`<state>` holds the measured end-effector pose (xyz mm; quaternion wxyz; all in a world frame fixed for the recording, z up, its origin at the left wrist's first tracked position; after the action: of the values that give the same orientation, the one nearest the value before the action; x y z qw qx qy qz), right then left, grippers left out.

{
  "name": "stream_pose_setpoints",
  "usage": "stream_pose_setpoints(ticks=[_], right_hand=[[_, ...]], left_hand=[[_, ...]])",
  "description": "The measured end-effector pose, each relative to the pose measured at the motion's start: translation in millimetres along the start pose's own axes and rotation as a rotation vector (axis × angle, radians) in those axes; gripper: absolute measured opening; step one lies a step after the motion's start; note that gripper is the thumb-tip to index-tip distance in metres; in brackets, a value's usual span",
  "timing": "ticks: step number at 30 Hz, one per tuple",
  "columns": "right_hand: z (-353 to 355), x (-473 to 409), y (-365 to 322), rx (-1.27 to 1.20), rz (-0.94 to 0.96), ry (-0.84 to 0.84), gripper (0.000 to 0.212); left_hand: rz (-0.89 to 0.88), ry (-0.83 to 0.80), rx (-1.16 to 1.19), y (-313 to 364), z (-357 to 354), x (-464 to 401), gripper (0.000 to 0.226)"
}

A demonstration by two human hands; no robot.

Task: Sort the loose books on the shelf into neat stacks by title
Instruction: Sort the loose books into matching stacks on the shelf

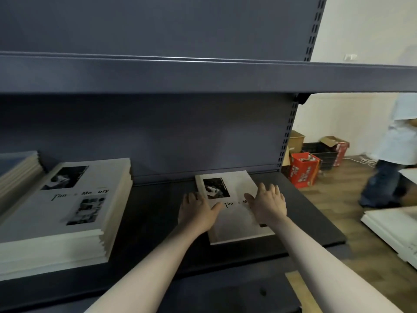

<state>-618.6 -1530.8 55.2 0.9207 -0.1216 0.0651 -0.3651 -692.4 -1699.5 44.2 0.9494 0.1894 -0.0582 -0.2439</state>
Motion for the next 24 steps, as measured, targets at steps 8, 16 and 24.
stream_pose_setpoints(ticks=[8,16,24], right_hand=[[-19.8,0.2,14.3,-0.078,-0.072,-0.092,0.067],[-15.2,-6.4,15.9,-0.115,-0.146,-0.024,0.07],[-20.7,-8.9,9.4,-0.145,-0.149,-0.037,0.085]], left_hand=[[0.131,-0.07,0.088,12.2,-20.9,2.0,0.074],[0.416,0.043,0.874,1.3,-13.8,-8.3,0.046],[0.384,0.035,0.781,-0.5,-17.4,-9.6,0.045]])
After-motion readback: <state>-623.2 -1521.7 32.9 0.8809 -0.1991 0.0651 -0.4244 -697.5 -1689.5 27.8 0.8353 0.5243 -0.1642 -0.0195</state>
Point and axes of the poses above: each hand's wrist, its own x-axis away from the middle knuckle, its own z-axis out of the back of the hand, y = z × x, the point moved 5 cm from there along -x, towards the middle knuckle, and after that the axes turned 4 degrees about -z, right-handed, at the moved point
